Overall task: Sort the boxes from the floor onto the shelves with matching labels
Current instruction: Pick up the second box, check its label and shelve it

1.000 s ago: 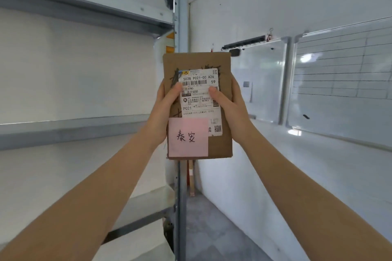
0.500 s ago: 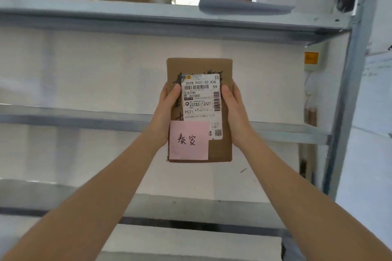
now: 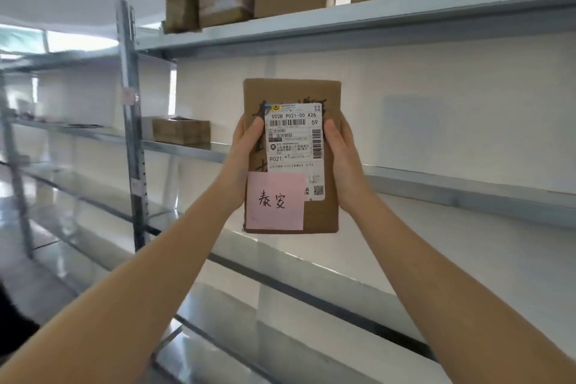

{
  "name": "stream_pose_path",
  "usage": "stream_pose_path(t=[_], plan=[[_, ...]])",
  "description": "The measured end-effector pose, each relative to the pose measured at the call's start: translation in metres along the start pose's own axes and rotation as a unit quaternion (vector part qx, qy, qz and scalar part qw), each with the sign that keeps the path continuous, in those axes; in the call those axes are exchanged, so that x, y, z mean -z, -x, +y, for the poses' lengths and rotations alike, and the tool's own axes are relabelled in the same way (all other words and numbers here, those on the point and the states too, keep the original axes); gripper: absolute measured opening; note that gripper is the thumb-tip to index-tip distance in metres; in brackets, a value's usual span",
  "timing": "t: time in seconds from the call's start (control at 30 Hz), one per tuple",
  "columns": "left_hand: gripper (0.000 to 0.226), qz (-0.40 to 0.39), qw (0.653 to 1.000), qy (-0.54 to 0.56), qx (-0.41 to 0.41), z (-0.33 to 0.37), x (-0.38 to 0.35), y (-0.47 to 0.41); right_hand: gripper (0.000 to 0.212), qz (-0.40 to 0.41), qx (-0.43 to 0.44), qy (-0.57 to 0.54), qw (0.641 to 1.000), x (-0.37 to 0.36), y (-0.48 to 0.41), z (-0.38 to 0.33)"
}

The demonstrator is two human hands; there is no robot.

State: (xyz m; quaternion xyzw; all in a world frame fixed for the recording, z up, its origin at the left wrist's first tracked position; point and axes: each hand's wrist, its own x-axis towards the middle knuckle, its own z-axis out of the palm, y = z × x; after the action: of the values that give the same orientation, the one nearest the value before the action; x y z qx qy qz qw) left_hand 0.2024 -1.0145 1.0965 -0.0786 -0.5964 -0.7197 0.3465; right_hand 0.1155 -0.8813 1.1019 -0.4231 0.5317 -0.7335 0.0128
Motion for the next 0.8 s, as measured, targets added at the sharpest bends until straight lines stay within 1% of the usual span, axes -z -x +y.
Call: stream_pose_path(t=[0.1, 0.23, 0.3, 0.53, 0.67, 0.8], plan=[[0.057, 0.029, 0.999, -0.01, -0.015, 0.013, 0.038, 0.008, 0.05, -0.035, -0.007, -0.01, 0.999, -0.04, -0.008, 0.01], [0.066, 0.071, 0.997, -0.008, -0.007, 0.029, 0.081, 0.016, 0.049, -0.071, -0.018, -0.035, 0.997, -0.085, -0.018, 0.021], [0.067, 0.092, 0.996, -0.012, -0.009, 0.037, 0.1, 0.017, 0.049, -0.088, -0.022, -0.047, 0.995, -0.106, -0.023, 0.027], [0.071, 0.118, 0.991, -0.042, -0.037, 0.056, 0.165, 0.014, 0.05, -0.138, -0.012, -0.076, 0.987, -0.174, -0.048, 0.055], [0.074, 0.144, 0.987, -0.059, -0.041, 0.061, 0.203, -0.007, 0.052, -0.146, -0.006, -0.097, 0.984, -0.21, -0.076, 0.081], [0.073, 0.15, 0.985, -0.073, -0.041, 0.057, 0.242, -0.032, 0.053, -0.164, -0.018, -0.121, 0.979, -0.24, -0.108, 0.11]])
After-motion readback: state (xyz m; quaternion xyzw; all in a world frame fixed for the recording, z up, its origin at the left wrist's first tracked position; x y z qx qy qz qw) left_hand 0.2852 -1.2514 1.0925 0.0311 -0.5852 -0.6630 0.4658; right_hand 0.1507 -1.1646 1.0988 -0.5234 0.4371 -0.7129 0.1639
